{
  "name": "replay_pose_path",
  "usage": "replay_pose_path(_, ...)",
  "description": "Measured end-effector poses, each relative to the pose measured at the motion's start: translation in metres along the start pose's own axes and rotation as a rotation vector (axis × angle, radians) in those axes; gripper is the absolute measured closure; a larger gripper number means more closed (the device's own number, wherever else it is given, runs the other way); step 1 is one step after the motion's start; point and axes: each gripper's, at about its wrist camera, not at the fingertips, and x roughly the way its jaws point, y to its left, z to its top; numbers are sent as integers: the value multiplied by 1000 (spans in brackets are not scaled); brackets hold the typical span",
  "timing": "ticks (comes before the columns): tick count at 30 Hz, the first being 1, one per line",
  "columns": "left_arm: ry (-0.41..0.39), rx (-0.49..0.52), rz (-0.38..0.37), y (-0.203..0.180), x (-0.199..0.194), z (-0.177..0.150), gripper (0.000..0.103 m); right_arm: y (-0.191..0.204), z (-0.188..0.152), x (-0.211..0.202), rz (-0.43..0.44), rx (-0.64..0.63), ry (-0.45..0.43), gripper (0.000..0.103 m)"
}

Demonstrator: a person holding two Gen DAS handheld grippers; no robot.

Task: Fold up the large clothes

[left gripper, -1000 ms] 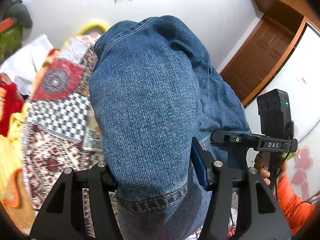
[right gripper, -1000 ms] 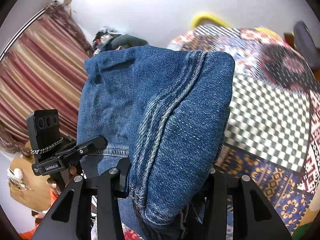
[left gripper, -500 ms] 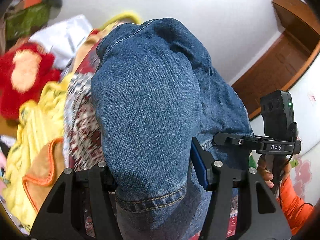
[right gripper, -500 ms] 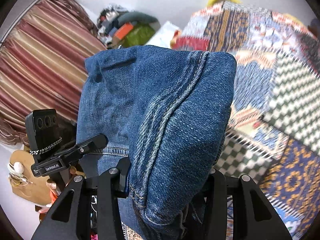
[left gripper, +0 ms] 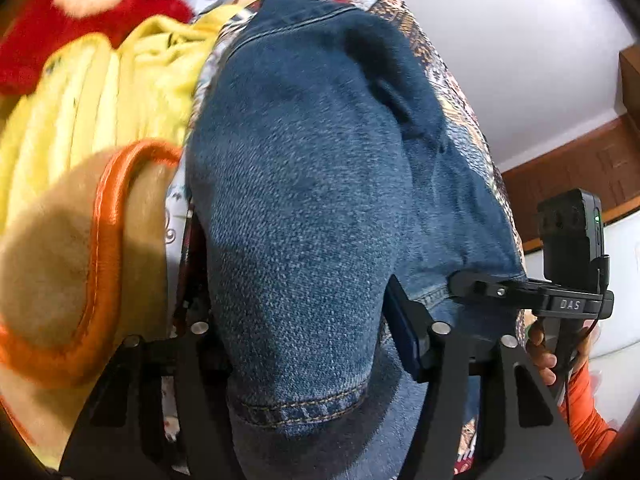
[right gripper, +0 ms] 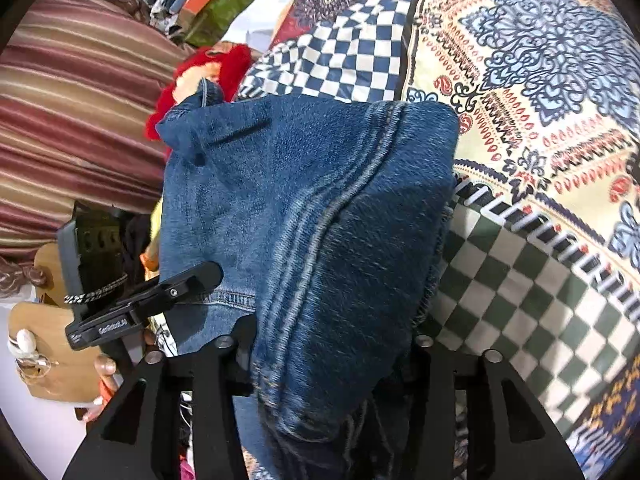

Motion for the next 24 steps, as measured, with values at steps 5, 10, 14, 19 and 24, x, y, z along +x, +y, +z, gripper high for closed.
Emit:
replay_pose_path(5, -22, 60, 67, -10, -8, -11, 31, -14, -3, 4, 3, -21, 28, 40)
replay_pose_path(10, -67, 180, 223, -36, -33, -30, 31, -13, -25, -28, -69, -86, -3, 36)
replay_pose_path(14, -73, 232, 301, -44, -49, -50, 31, -6, -48, -55, -167, -170, -54, 35)
replay_pose_path(19, -94, 297, 365, -57, -58, -70, 31, 15, -75, -85, -288, -263, -131, 35)
replay_pose_path(24, -194, 351, 413, -81, -71, -65, 30, 51, -90, -113, -316, -374, -247, 35)
